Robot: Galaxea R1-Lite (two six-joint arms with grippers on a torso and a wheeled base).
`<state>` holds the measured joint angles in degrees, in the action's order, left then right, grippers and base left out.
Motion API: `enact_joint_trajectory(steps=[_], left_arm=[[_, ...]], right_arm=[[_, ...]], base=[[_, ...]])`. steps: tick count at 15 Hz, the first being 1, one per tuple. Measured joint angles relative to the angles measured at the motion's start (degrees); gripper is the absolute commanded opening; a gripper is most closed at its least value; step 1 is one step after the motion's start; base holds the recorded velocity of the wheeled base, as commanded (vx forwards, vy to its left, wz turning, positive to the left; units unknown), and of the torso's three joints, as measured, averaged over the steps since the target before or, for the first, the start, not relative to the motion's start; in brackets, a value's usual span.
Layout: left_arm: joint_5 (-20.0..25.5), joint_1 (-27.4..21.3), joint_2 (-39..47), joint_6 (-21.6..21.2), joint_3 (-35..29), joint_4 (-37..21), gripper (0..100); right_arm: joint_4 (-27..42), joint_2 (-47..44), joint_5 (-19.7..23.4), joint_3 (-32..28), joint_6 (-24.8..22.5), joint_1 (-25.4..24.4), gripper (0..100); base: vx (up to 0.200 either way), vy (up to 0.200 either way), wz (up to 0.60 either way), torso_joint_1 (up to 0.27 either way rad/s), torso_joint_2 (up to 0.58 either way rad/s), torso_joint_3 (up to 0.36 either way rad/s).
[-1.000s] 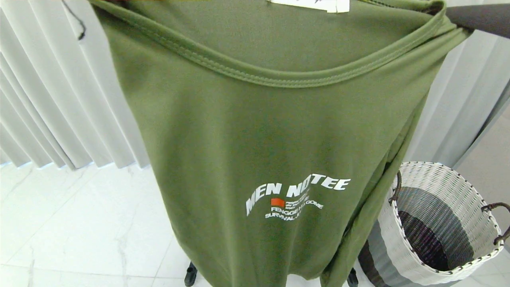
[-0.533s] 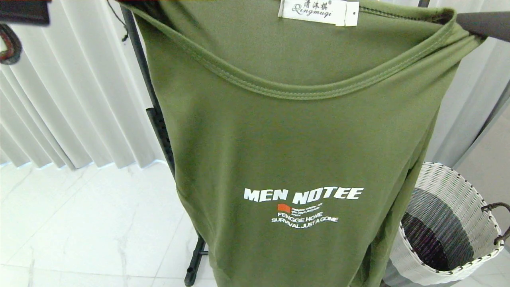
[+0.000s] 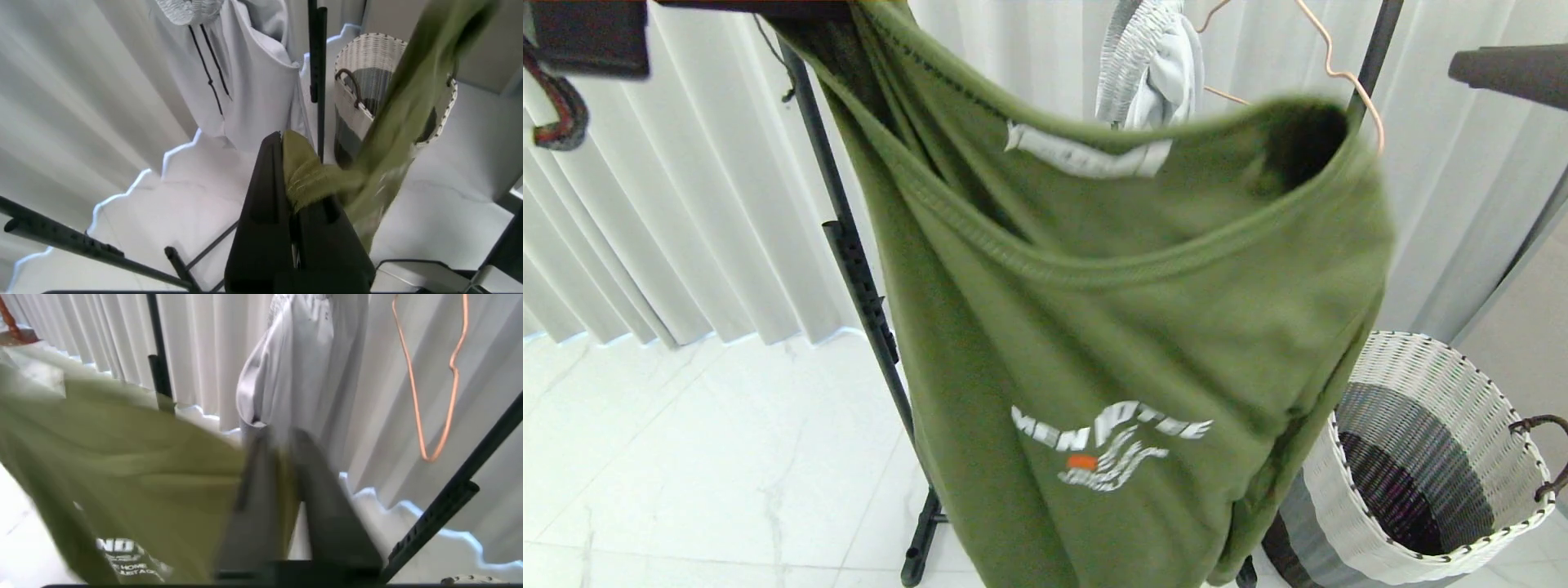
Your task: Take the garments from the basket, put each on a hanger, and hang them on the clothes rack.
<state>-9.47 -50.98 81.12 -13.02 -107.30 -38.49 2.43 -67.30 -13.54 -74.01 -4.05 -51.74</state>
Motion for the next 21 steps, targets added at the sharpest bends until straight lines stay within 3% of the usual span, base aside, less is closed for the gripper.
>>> enact_joint_trajectory(steps=[4, 6, 8, 10, 14, 16, 18, 21], left_arm=[[-0.05, 1.60, 0.00, 0.09, 0.50, 0.00, 0], [-0.10, 3.79, -0.09, 0.02, 0.80, -0.02, 0], [-0.07, 4.55, -0.46, -0.09, 1.40, 0.00, 0], [-0.10, 5.51, -0.99, -0.37, 2.49, 0.00, 0], [-0.07, 7.41, -2.23, -0.44, 3.85, 0.00, 0], [-0.10, 8.13, -2.90, -0.44, 4.72, 0.00, 0], [-0.07, 8.37, -3.69, -0.44, 5.77, 0.00, 0], [-0.07, 8.46, -4.72, -0.44, 7.36, 0.00, 0]], right_arm=[[1.58, 1.23, 0.17, 1.35, -1.89, 0.00, 100], [9.12, 2.78, -0.22, 2.79, -3.56, 0.69, 100], [19.32, 4.50, -3.07, 3.29, -6.02, 4.39, 100], [21.88, 5.84, -6.95, 4.33, -10.86, 10.29, 100], [20.97, 7.50, -8.66, 8.52, -20.42, 21.11, 100], [18.54, 8.41, -8.68, 11.78, -22.80, 23.91, 100], [12.81, 9.05, -8.59, 14.64, -23.10, 24.78, 100], [10.06, 9.09, -8.22, 16.27, -18.58, 25.03, 100]], base=[[0.000, 0.000, 0.00, 0.000, 0.00, 0.000], [0.000, 0.000, 0.00, 0.000, 0.00, 0.000], [0.000, 0.000, 0.00, 0.000, 0.00, 0.000], [0.000, 0.000, 0.00, 0.000, 0.00, 0.000], [0.000, 0.000, 0.00, 0.000, 0.00, 0.000], [0.000, 0.000, 0.00, 0.000, 0.00, 0.000], [0.000, 0.000, 0.00, 0.000, 0.00, 0.000], [0.000, 0.000, 0.00, 0.000, 0.00, 0.000]])
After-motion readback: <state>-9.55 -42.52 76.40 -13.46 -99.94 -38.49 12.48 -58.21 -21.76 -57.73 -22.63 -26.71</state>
